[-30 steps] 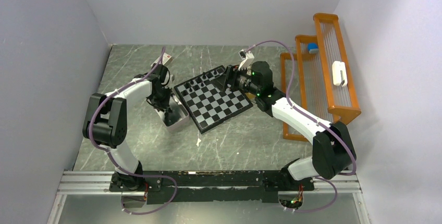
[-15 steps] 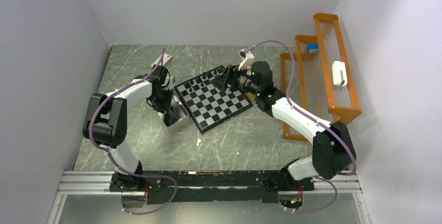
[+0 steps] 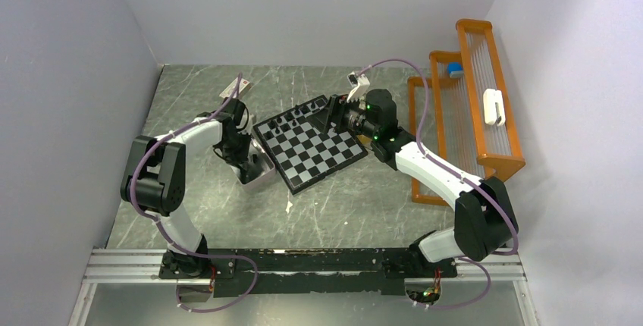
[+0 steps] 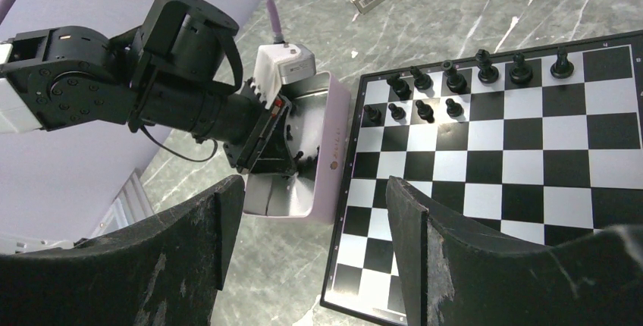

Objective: Set up the chess pieces on the board
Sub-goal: Pick up the chess piece from the storage box.

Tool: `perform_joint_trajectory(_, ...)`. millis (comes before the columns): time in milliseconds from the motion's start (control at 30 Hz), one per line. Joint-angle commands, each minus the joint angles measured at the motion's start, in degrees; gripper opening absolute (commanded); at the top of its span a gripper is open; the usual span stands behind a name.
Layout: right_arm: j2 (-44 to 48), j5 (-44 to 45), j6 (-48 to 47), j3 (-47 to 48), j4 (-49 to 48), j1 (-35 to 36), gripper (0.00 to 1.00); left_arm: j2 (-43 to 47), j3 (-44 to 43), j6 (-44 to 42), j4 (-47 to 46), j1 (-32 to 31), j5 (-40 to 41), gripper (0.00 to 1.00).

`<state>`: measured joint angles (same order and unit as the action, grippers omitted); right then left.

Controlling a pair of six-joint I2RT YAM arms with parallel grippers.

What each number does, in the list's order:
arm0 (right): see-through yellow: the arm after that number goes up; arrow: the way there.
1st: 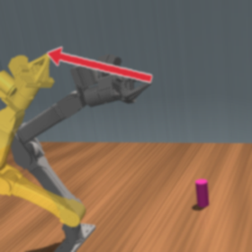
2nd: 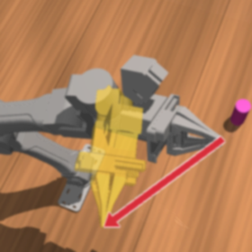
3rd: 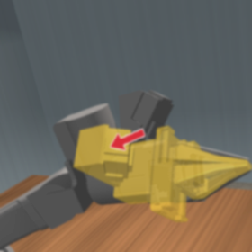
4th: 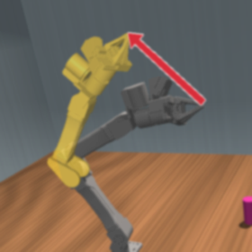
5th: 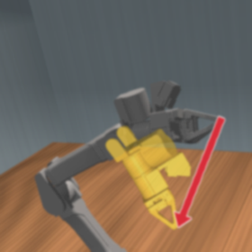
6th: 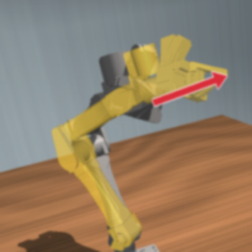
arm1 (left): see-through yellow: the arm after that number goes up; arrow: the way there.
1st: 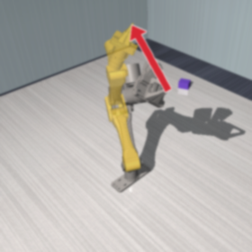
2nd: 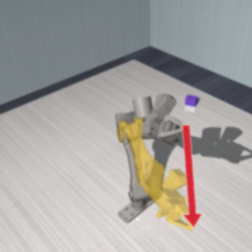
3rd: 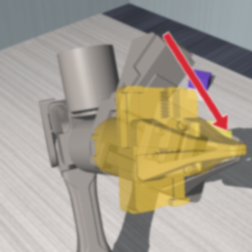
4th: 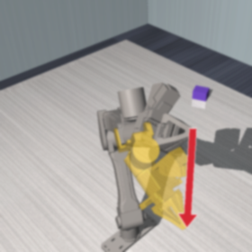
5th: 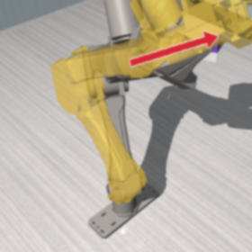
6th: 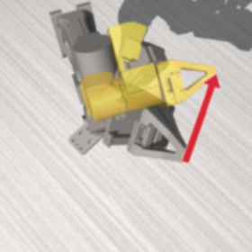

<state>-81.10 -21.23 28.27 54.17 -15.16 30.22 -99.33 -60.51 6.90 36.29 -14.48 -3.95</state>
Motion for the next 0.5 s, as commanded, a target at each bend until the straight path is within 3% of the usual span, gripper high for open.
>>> perform_joint_trajectory(0,1.5,0.1,0.2,-0.6,-1.1,0.1,0.72,0.4,-0.3,-0.4,-0.3,-0.5,-1.0,0.14)
perform_joint_trajectory(467,-1.1,-5.6,3.5,3.6,2.3,0.0,0.70,11.8,-1.9,-3.9,-7.5,-1.5,-8.0,0.12)
